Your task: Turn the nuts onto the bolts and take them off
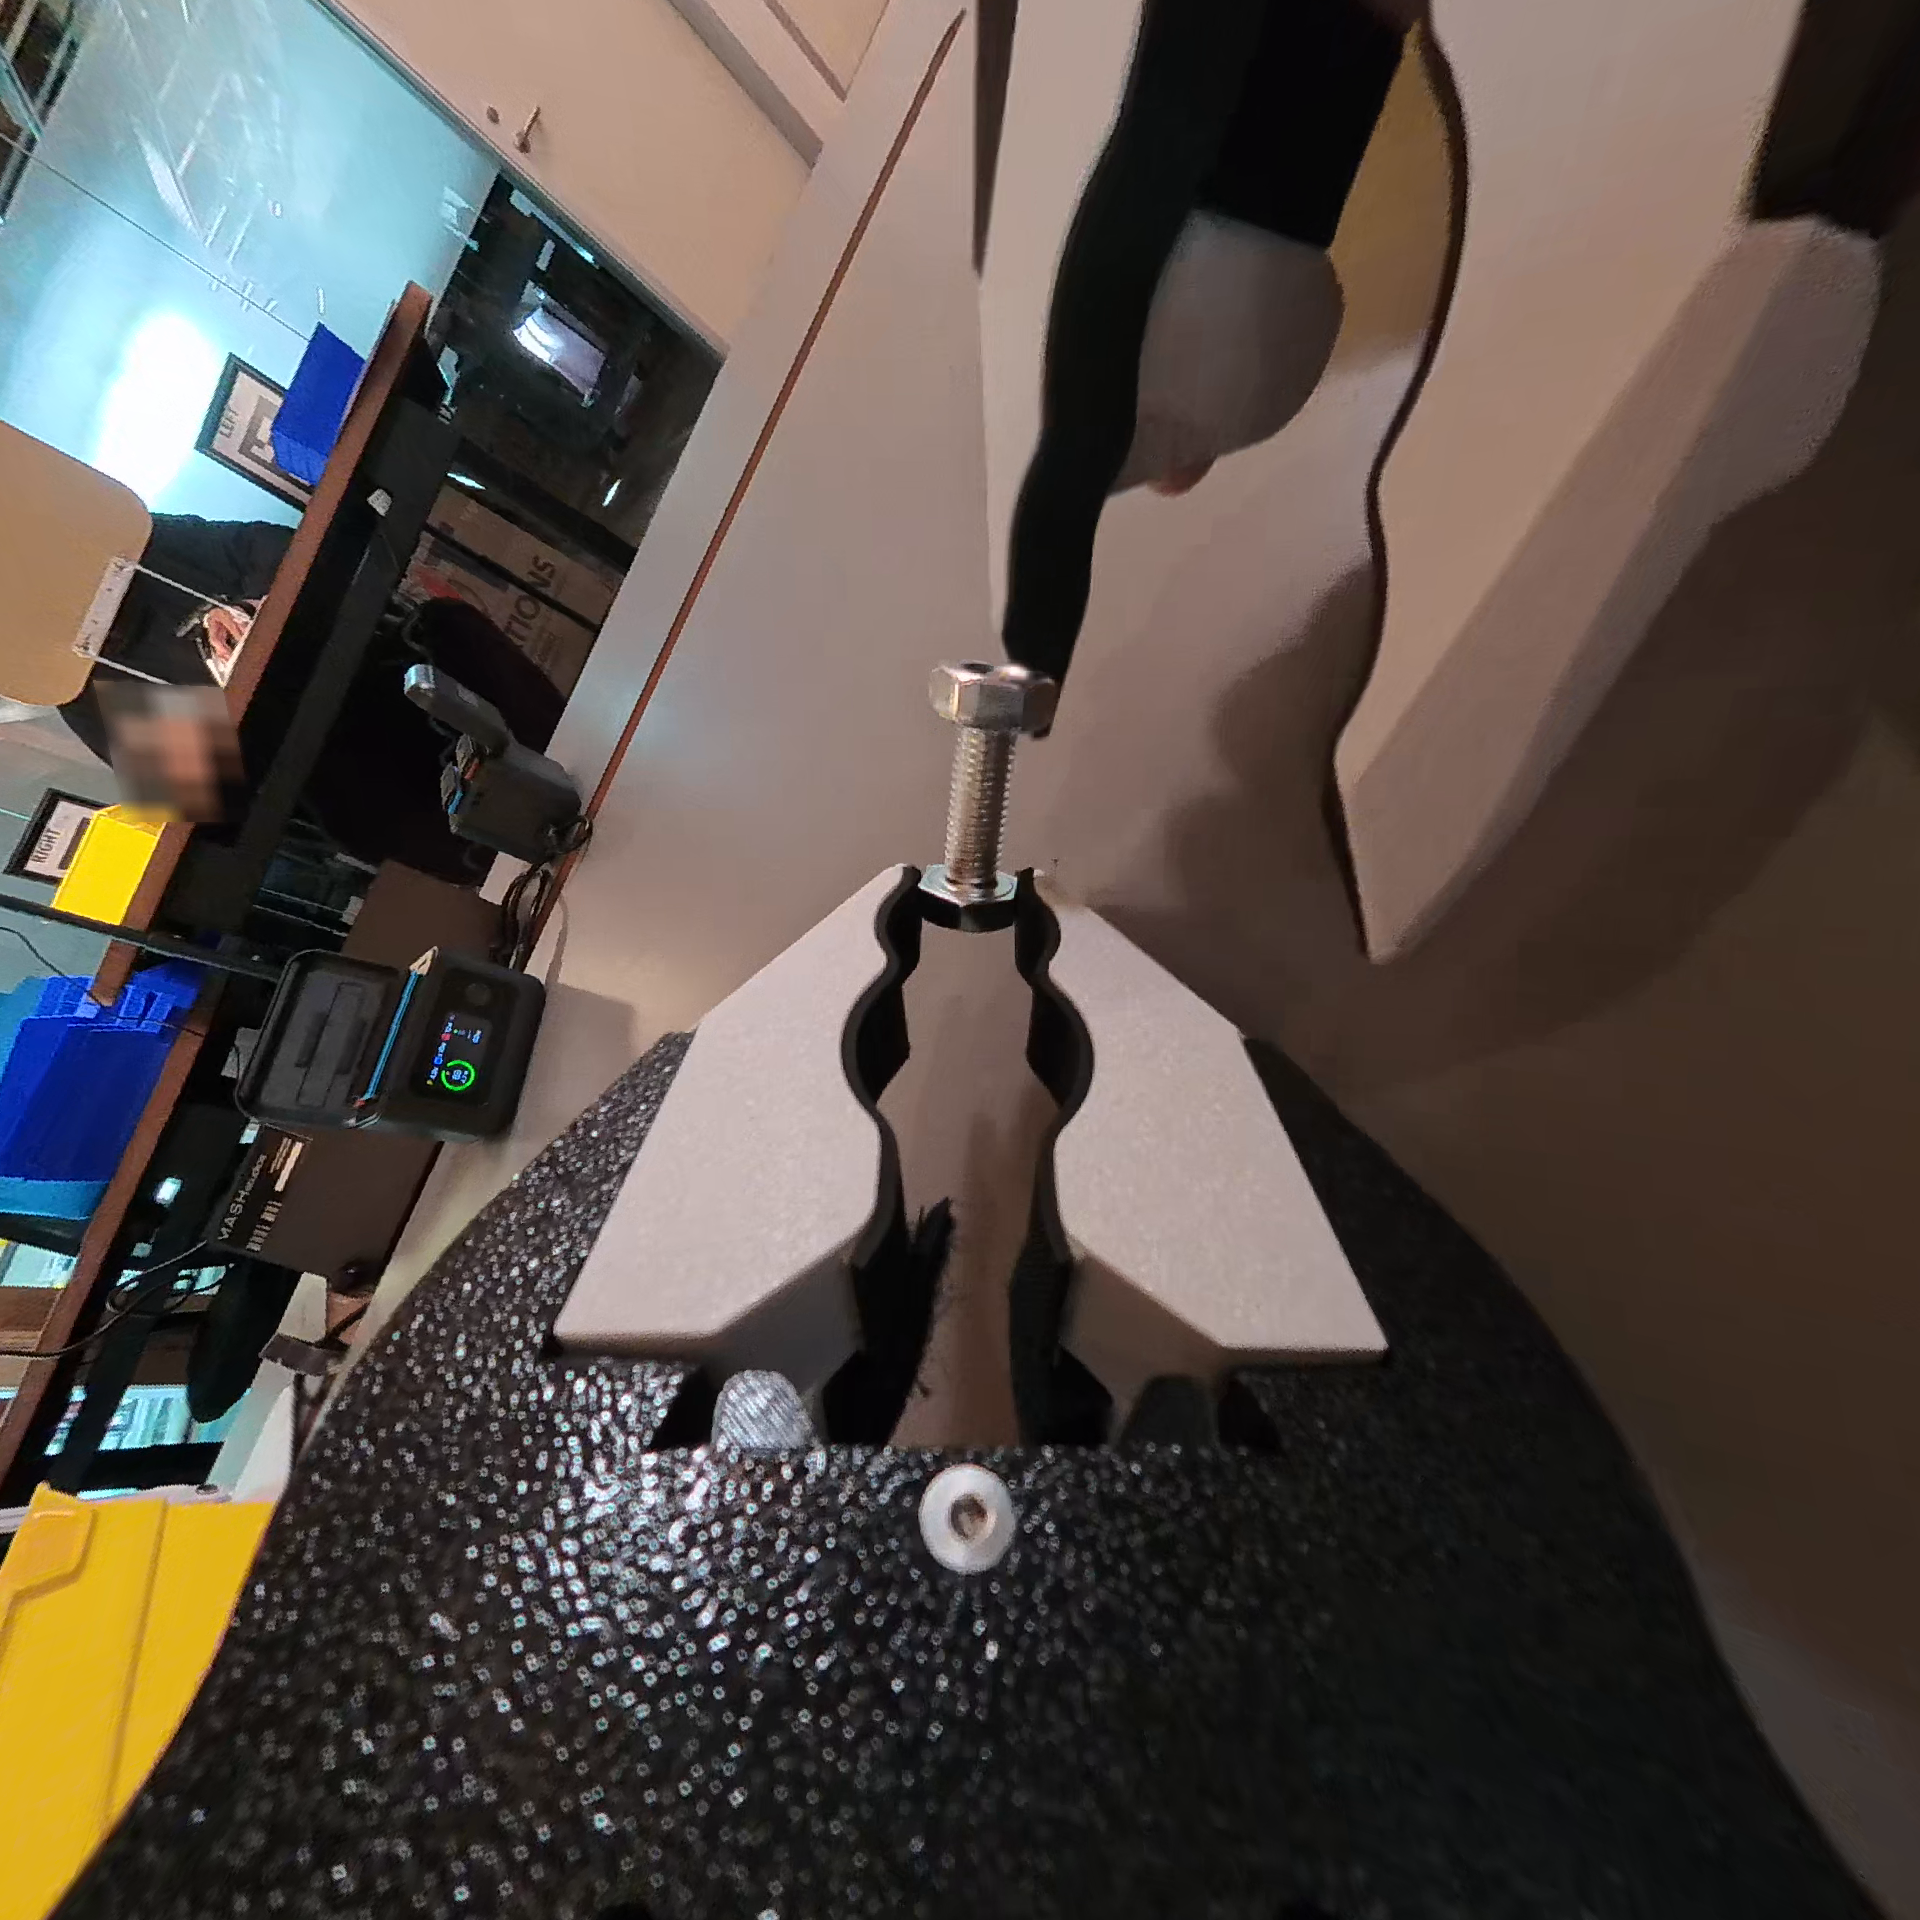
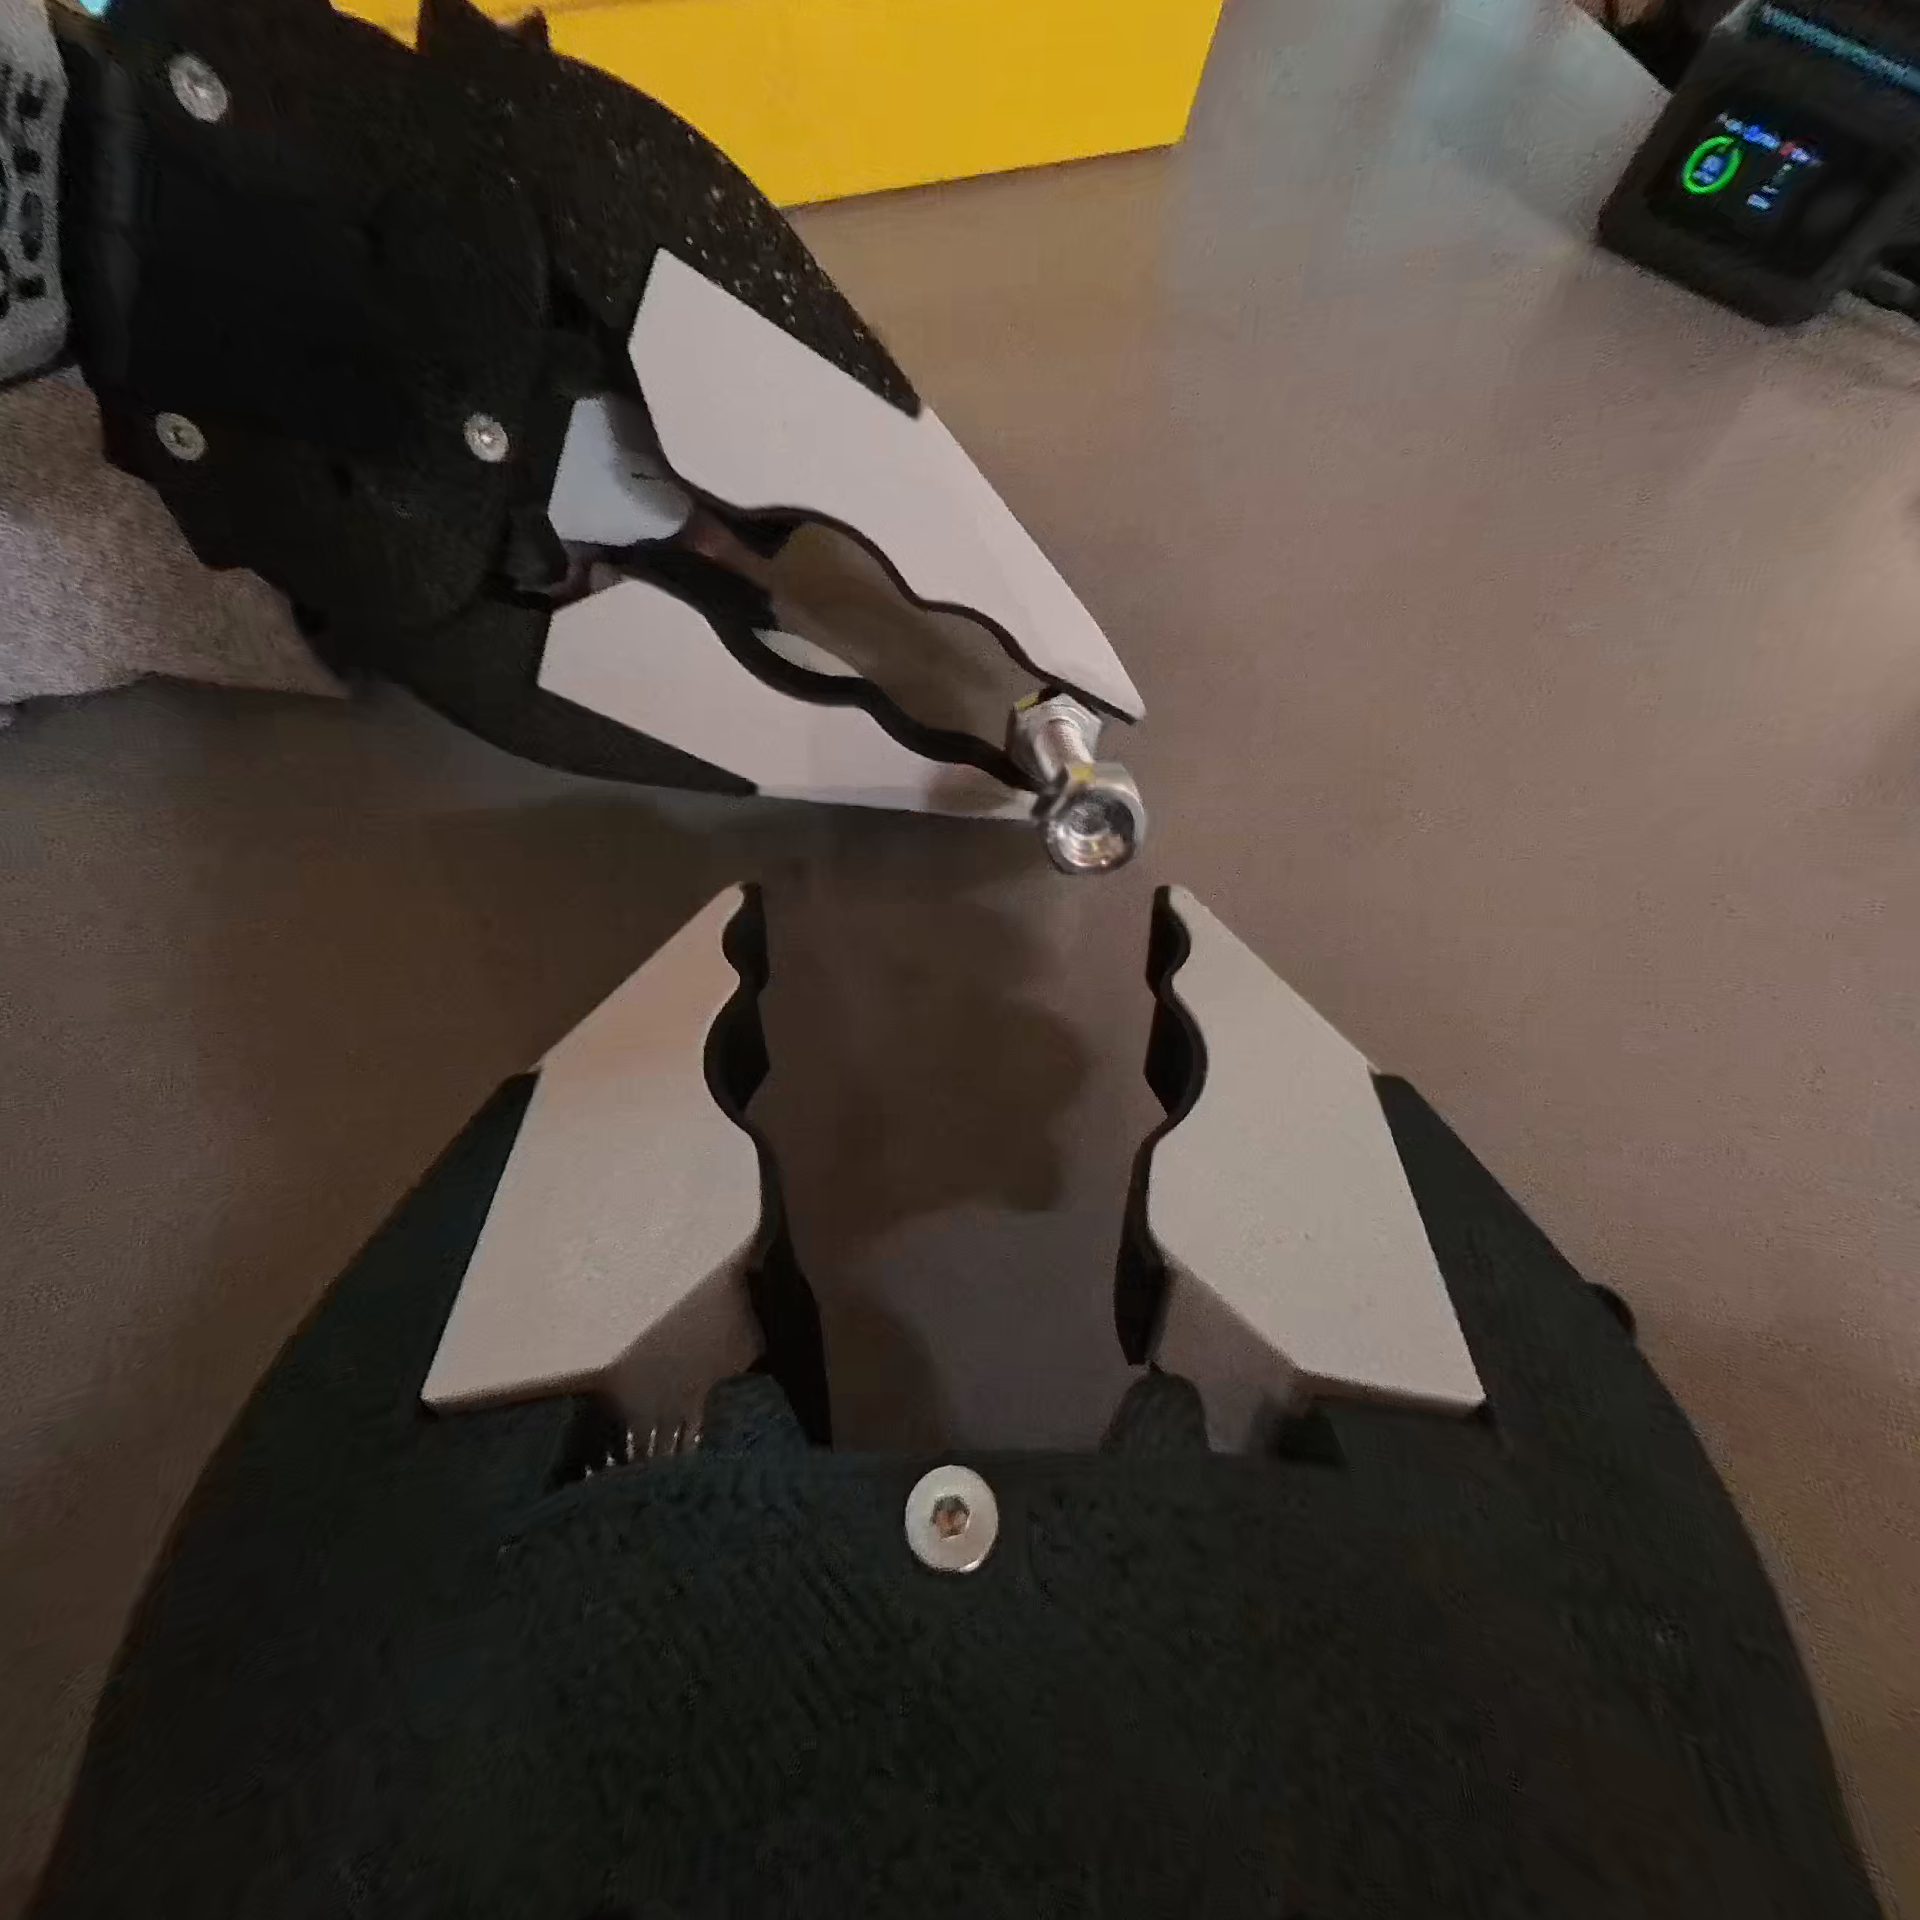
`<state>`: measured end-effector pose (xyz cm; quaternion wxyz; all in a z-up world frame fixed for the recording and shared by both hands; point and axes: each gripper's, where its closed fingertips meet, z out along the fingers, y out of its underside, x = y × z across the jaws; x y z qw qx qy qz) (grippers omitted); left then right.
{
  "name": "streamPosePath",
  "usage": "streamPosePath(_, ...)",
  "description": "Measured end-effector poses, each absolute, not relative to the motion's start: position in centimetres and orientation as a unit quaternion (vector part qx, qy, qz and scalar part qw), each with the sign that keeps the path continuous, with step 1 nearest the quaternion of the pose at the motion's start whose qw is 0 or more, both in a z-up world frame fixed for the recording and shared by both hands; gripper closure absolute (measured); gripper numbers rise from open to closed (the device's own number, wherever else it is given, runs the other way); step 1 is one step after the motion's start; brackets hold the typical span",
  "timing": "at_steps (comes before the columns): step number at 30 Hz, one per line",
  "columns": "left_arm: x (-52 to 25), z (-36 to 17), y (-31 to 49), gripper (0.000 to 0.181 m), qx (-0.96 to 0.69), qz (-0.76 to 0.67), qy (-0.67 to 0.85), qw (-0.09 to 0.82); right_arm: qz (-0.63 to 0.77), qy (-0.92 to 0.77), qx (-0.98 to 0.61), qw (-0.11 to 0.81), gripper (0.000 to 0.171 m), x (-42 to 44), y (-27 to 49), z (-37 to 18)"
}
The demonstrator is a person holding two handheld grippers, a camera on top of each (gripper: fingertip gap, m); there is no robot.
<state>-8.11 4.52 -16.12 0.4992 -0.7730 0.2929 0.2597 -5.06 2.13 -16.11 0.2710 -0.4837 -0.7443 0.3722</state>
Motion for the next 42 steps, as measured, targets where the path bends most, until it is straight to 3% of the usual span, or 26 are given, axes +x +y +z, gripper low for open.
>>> streamPosePath(3, -8.1, -16.1, 4.5, 0.165, -0.772, 0.265, 0.296, 0.497, 0.388, -0.753, -0.430, 0.312, 0.086, -6.1, 0.6, -14.7)
streamPosePath(7, -8.2, -16.1, 4.5, 0.165, -0.773, 0.260, 0.291, 0.500, 0.398, -0.747, -0.390, 0.363, 0.094, -6.2, 0.1, -12.9)
streamPosePath(13, -8.1, -16.1, 4.6, 0.165, -0.772, 0.266, 0.296, 0.496, 0.367, -0.744, -0.484, 0.278, 0.096, -5.4, 2.4, -16.2)
streamPosePath(16, -8.2, -16.2, 4.6, 0.165, -0.772, 0.267, 0.297, 0.495, 0.391, -0.753, -0.424, 0.316, 0.089, -6.4, 0.5, -14.5)
streamPosePath(19, -8.2, -16.1, 4.6, 0.165, -0.772, 0.265, 0.294, 0.496, 0.424, -0.742, -0.370, 0.364, 0.093, -6.7, -0.8, -12.1)
streamPosePath(23, -8.3, -16.1, 4.6, 0.165, -0.774, 0.259, 0.289, 0.500, 0.401, -0.718, -0.484, 0.300, 0.097, -5.8, 2.6, -14.4)
streamPosePath(27, -8.2, -16.1, 4.7, 0.165, -0.773, 0.264, 0.293, 0.497, 0.399, -0.724, -0.494, 0.270, 0.109, -5.2, 2.5, -15.4)
streamPosePath(33, -8.3, -16.1, 4.7, 0.165, -0.773, 0.263, 0.291, 0.498, 0.421, -0.723, -0.415, 0.356, 0.112, -6.6, 0.7, -12.2)
streamPosePath(37, -8.3, -16.1, 4.7, 0.165, -0.772, 0.267, 0.293, 0.497, 0.381, -0.697, -0.505, 0.337, 0.127, -6.4, 3.6, -13.8)
streamPosePath(42, -8.4, -16.0, 4.8, 0.165, -0.774, 0.268, 0.286, 0.498, 0.336, -0.692, -0.569, 0.291, 0.133, -5.7, 5.5, -16.7)
